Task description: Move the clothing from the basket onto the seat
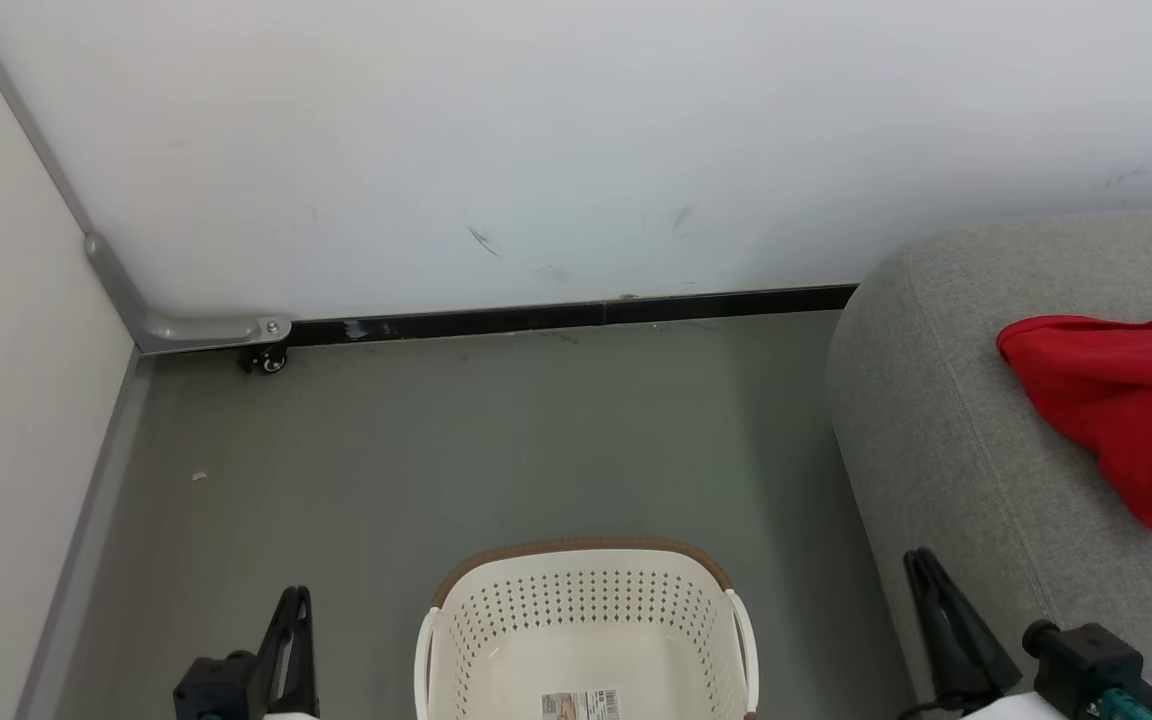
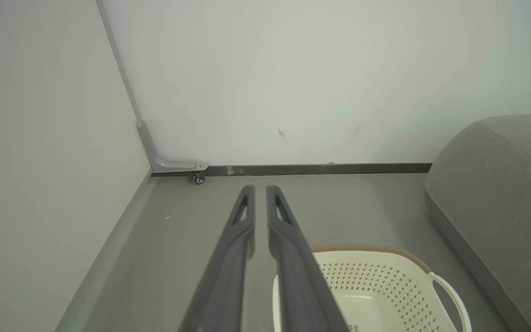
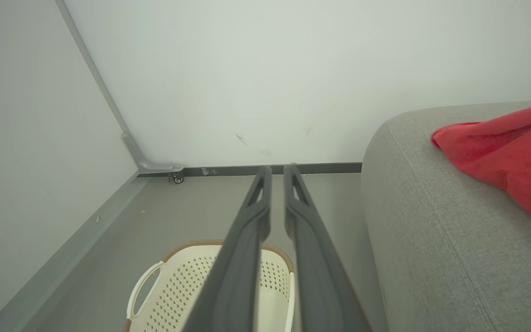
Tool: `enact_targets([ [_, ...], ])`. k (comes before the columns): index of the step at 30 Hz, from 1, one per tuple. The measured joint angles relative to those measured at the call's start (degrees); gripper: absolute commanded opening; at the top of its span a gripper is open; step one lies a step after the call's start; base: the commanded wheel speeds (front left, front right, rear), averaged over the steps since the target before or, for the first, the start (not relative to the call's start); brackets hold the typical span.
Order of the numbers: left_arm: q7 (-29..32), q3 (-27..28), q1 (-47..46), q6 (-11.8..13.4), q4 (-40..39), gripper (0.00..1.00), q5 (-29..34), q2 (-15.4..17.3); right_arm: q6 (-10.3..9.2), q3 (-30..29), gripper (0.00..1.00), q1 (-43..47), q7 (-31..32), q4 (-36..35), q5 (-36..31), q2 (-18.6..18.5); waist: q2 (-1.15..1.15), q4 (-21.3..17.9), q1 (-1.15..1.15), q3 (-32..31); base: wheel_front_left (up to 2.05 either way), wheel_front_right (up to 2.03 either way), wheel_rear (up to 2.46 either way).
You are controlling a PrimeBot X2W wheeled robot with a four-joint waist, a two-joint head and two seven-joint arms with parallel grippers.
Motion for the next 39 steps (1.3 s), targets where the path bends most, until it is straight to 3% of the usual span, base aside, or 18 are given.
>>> enact_targets([
  [9, 2.1, 2.5, 1.0, -1.0, 2.6, 0.00, -3.4, -0.9, 0.00, 0.7, 0.00, 0.8, -0.1, 1.0, 3.3, 0.1, 0.00, -0.1, 0.00, 0.0, 0.00, 0.00, 0.00],
  [23, 6.6, 5.6, -1.1, -3.6, 3.1, 0.00, -15.5, -1.3, 0.00, 0.6, 0.00, 0.7, 0.0, -0.1, 17.9, 0.1, 0.00, -0.5, 0.05, 0.1, 0.00, 0.00, 0.00],
  [39, 10.6, 8.2, -1.3, -6.2, 2.3, 0.00, -28.3, -1.7, 0.00, -0.3, 0.00, 0.4, 1.7, 0.2, 32.1, -0.6, 0.00, -0.9, 0.88, -0.4, 0.00, 0.00, 0.00],
])
